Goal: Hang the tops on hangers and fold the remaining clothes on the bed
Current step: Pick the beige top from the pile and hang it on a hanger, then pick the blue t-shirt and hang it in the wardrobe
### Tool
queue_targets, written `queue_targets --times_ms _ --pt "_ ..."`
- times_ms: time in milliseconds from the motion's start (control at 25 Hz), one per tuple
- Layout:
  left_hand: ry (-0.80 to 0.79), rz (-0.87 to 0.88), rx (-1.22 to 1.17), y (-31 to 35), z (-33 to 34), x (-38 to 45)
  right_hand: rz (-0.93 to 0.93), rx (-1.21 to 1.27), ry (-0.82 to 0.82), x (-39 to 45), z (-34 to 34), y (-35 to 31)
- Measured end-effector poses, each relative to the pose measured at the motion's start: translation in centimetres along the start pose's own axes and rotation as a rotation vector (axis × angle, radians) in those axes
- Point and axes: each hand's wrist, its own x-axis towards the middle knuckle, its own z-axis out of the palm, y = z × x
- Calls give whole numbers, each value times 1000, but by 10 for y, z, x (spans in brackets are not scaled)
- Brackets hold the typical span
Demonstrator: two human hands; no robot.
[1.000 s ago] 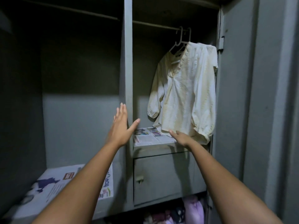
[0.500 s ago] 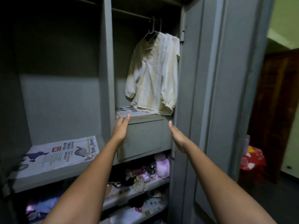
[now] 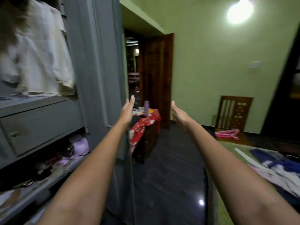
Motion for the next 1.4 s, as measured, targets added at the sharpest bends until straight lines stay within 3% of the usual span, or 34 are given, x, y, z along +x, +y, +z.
queue_targets --times_ms 280,440,560,800,1040,1400 --pt "-307 9 -116 21 159 -22 142 -83 351 -72 -180 40" --pt "-403 -4 -116 22 207 -6 123 -61 387 -67 -225 41" --pt "-390 -12 -115 8 228 30 119 -79 362 -34 -239 49" --pt "-340 -4 -133 -47 261 151 122 -96 314 94 -268 75" --pt "-345 98 -126 -35 300 329 94 -146 421 266 -329 45" --pt "-422 47 -111 -119 411 510 151 -147 443 473 -409 112"
